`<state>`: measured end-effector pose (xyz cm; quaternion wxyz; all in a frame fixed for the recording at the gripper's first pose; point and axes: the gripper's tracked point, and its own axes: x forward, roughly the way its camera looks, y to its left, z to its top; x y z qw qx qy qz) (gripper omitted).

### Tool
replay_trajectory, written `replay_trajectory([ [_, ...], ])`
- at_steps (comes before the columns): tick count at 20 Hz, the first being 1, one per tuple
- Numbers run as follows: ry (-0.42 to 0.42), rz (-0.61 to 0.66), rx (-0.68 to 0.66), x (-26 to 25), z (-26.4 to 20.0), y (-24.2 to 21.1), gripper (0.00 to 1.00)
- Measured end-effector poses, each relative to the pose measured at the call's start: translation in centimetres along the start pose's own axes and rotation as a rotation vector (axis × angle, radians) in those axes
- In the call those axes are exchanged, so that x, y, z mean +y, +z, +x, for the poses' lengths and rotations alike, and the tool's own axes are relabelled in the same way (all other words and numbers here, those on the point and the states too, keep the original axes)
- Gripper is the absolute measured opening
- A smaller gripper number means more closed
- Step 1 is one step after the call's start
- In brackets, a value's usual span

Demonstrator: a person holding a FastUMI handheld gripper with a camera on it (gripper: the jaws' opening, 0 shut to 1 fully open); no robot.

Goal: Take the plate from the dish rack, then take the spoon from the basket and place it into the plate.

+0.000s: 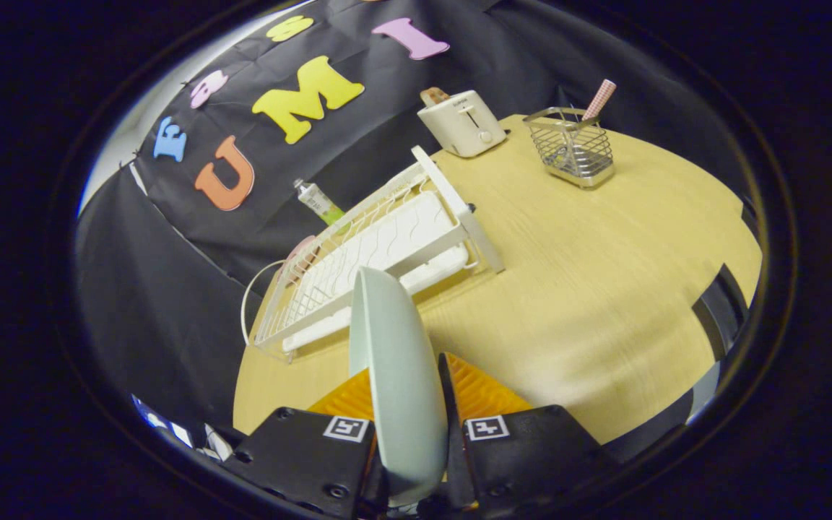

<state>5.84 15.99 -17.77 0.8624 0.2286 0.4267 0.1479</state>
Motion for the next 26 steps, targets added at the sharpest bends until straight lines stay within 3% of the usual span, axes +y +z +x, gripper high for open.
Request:
replay_trajectory([
  [7,0.026,0.083,0.034,-1.7,1.8,-0.2,0.40],
  [14,0.004,0.073,0.007,-3.0,1.9,1.3,0.54],
  [19,-0.113,-0.175,-0.193,-4.3,-0.3,4.9,0.70],
  [22,-0.172,-0.310,-0.327,-4.6,-3.1,7.0,0.73],
  [26,-0.241,-0.419,-0.454,-7.5,-7.1,9.1,0.82],
])
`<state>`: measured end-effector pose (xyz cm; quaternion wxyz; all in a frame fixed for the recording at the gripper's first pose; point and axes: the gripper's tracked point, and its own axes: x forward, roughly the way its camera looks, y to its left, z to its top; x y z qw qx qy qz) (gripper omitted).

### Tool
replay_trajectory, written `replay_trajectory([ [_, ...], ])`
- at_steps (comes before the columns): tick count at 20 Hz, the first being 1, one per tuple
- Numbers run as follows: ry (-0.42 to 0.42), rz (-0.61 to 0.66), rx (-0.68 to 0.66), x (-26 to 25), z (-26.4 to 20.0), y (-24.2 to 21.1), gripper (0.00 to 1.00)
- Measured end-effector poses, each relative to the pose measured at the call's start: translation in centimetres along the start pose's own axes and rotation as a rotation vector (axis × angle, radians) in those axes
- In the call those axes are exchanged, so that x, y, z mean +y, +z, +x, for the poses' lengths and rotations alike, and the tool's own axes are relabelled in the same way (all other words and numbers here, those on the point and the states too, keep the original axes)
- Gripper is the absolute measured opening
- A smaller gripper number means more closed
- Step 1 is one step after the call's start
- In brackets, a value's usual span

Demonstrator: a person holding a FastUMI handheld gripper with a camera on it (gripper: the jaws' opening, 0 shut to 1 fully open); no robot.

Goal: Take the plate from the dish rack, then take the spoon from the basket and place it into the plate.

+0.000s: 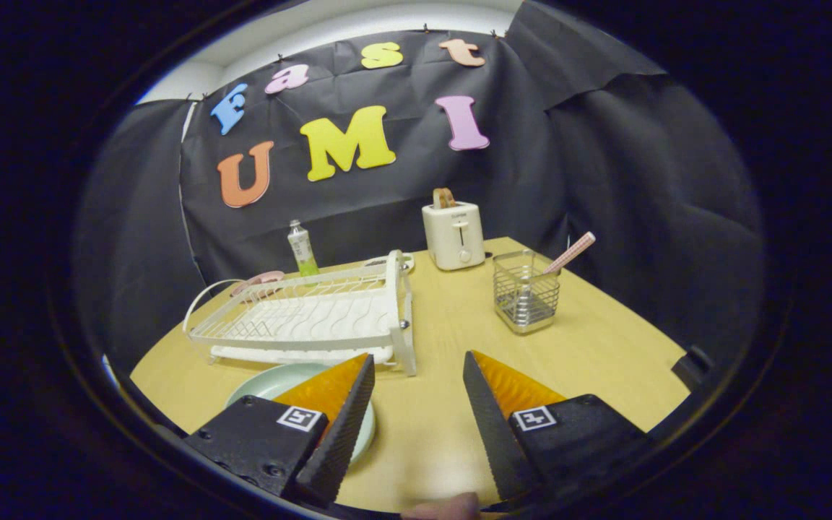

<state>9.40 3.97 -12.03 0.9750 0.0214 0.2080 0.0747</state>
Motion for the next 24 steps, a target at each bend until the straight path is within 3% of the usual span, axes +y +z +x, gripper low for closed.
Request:
replay_trajectory([
  [7,-0.191,-0.051,-0.176,-13.4,-0.8,3.1,0.84],
  [9,-0.205,-0.068,-0.232,-16.3,-0.5,4.7,0.84],
  [18,0.066,0.027,-0.169,-16.3,10.5,7.8,0.84],
  [21,0.091,0.029,-0.146,-16.1,13.0,8.0,0.80],
  [23,0.109,0.043,-0.140,-15.8,13.8,8.4,0.73],
  [24,0.112,0.053,-0.139,-15.8,14.1,8.6,0.63],
])
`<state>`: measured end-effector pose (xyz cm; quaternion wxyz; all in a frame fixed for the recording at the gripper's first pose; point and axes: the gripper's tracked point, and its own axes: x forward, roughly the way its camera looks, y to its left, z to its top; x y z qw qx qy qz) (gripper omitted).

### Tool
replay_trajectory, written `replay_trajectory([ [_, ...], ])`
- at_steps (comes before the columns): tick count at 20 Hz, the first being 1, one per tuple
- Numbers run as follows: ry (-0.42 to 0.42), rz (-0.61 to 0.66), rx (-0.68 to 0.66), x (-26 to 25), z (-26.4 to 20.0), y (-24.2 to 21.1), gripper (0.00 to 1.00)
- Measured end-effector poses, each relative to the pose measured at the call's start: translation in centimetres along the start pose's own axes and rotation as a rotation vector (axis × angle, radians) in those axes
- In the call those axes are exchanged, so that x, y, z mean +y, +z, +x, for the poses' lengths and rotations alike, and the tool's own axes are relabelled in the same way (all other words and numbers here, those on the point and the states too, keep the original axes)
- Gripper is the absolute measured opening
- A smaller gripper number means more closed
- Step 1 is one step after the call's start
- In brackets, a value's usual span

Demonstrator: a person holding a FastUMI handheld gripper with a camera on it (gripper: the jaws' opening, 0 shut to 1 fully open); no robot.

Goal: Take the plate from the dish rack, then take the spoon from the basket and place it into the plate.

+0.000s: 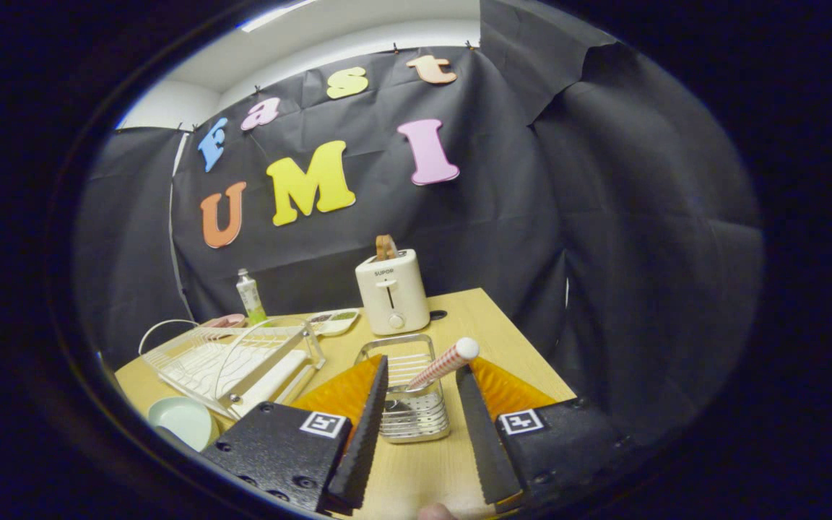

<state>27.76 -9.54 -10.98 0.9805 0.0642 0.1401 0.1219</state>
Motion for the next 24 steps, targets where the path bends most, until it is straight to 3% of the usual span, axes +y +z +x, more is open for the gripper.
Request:
replay_trajectory([
  [1,-0.001,0.012,-0.001,-0.2,0.3,0.2,0.59],
  [3,0.057,0.052,-0.002,0.8,0.6,0.6,0.33],
  [4,0.094,0.065,0.003,1.4,0.2,1.1,0.24],
  [6,0.116,0.043,0.004,2.2,0.2,0.8,0.16],
  [9,0.110,-0.004,0.004,2.6,-0.2,1.4,0.12],
  [13,0.054,-0.013,-0.053,2.4,-1.4,4.5,0.11],
  [17,-0.023,-0.099,-0.133,3.0,-4.8,8.0,0.11],
  [24,0.121,-0.100,-0.157,13.1,-12.0,9.9,0.11],
])
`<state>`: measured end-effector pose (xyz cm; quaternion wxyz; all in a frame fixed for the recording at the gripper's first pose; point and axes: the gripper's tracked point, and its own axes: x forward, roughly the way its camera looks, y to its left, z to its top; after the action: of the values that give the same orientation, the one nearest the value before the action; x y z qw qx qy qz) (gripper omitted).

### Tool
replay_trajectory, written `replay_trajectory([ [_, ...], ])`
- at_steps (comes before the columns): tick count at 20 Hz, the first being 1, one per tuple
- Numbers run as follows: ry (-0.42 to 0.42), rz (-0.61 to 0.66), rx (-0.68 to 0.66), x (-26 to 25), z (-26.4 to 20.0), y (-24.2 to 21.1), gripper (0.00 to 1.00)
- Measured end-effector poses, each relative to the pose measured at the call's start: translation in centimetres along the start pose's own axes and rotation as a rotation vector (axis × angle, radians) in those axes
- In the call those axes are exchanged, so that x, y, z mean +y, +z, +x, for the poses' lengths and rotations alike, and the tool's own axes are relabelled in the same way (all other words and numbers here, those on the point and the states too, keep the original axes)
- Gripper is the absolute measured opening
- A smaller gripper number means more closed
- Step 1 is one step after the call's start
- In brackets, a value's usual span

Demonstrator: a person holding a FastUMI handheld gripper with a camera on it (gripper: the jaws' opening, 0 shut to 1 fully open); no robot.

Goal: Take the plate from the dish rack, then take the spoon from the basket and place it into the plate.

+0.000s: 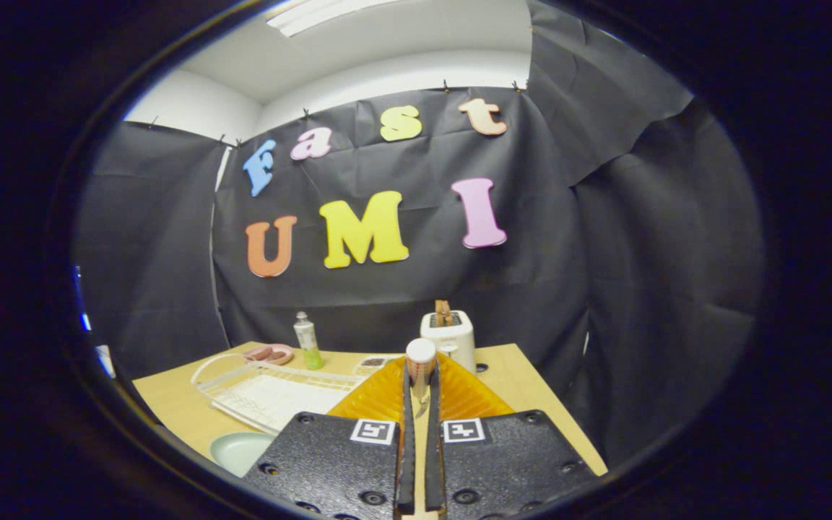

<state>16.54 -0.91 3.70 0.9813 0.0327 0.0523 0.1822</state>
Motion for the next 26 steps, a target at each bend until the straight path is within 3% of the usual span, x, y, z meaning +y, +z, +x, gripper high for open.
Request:
replay_trajectory([
  [4,0.151,-0.002,0.060,8.4,-1.6,-1.0,0.11],
  [7,0.253,-0.028,0.152,14.2,-1.9,-4.5,0.11],
  [10,0.303,-0.058,0.243,18.4,-1.6,-8.8,0.11],
  [16,0.325,-0.051,0.397,22.1,-1.1,-14.5,0.11],
  [24,0.356,0.026,0.491,24.3,-0.3,-17.5,0.11],
  [26,0.353,0.044,0.496,24.4,-0.1,-17.9,0.16],
])
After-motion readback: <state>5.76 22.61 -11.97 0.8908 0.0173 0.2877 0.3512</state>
